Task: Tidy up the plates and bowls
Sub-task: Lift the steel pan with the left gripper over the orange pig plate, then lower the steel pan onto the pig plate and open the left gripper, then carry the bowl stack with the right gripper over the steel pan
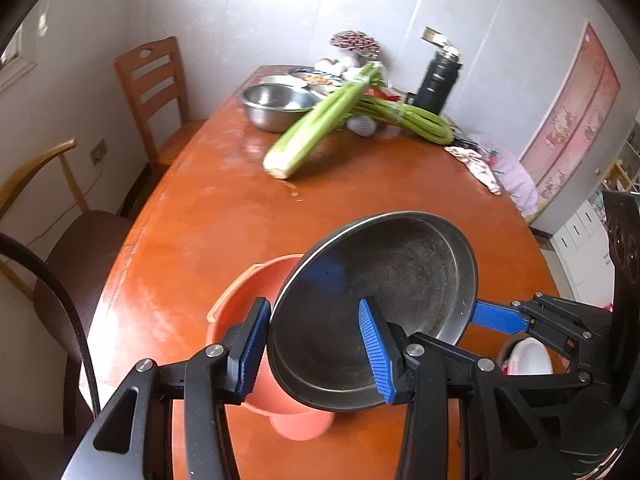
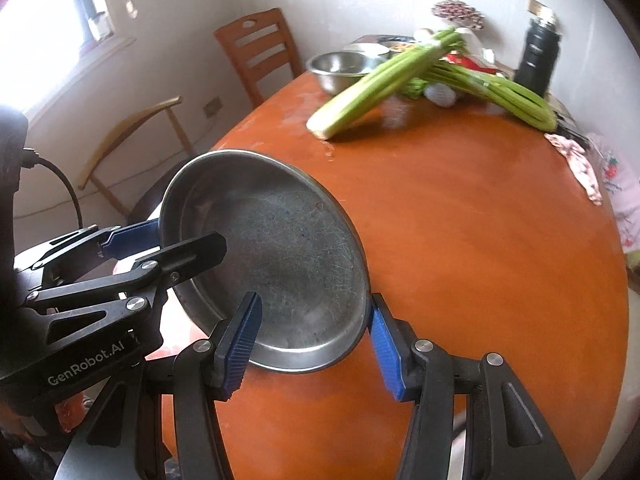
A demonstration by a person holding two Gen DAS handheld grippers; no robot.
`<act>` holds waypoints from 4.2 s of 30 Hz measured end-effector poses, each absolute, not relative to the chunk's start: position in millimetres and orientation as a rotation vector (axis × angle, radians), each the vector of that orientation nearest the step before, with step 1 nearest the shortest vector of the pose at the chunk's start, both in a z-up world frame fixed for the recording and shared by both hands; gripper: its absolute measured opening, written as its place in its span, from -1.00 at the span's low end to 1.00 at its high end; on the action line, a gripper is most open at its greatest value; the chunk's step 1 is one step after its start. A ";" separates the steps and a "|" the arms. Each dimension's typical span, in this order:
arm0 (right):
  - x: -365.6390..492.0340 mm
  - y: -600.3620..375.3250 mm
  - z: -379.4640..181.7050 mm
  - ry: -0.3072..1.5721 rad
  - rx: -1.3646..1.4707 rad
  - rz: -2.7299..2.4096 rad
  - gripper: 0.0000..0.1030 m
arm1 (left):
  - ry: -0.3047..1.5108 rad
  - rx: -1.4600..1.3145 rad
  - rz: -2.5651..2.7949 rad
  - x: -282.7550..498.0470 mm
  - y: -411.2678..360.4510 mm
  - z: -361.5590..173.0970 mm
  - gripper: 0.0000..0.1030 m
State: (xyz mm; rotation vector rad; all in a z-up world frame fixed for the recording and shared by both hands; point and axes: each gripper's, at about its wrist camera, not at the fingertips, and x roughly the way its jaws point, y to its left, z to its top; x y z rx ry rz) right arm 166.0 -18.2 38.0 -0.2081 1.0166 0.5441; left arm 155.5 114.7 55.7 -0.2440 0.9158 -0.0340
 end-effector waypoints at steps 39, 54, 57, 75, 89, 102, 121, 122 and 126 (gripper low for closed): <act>206.6 38.8 -33.0 1.148 -0.280 0.551 0.09 | 0.991 -0.290 0.005 172.0 160.8 -11.4 -0.12; 199.4 37.9 -28.7 1.111 -0.296 0.547 0.09 | 0.978 -0.303 0.008 167.7 165.2 -12.4 -0.11; 198.6 34.6 -24.7 1.099 -0.296 0.534 0.09 | 0.968 -0.289 0.020 164.8 164.3 -8.8 -0.10; 154.1 -48.6 43.6 0.908 -0.178 0.497 0.20 | 0.879 -0.202 0.001 132.1 108.2 38.7 0.03; 112.5 -187.8 56.8 0.871 -0.068 0.350 0.31 | 0.889 -0.111 -0.227 117.7 -24.9 52.9 0.04; 99.1 -275.4 15.9 0.960 0.008 0.247 0.32 | 1.005 -0.092 -0.364 120.0 -99.9 20.9 0.05; 102.9 -272.4 -33.0 1.119 0.071 0.336 0.32 | 1.132 -0.086 -0.358 136.4 -118.7 -25.6 0.06; 102.8 -271.4 -33.2 1.120 0.073 0.344 0.32 | 1.135 -0.087 -0.360 136.6 -118.7 -26.5 0.06; 102.2 -271.5 -33.3 1.114 0.080 0.358 0.32 | 1.152 -0.139 -0.390 140.1 -116.0 -32.5 -0.01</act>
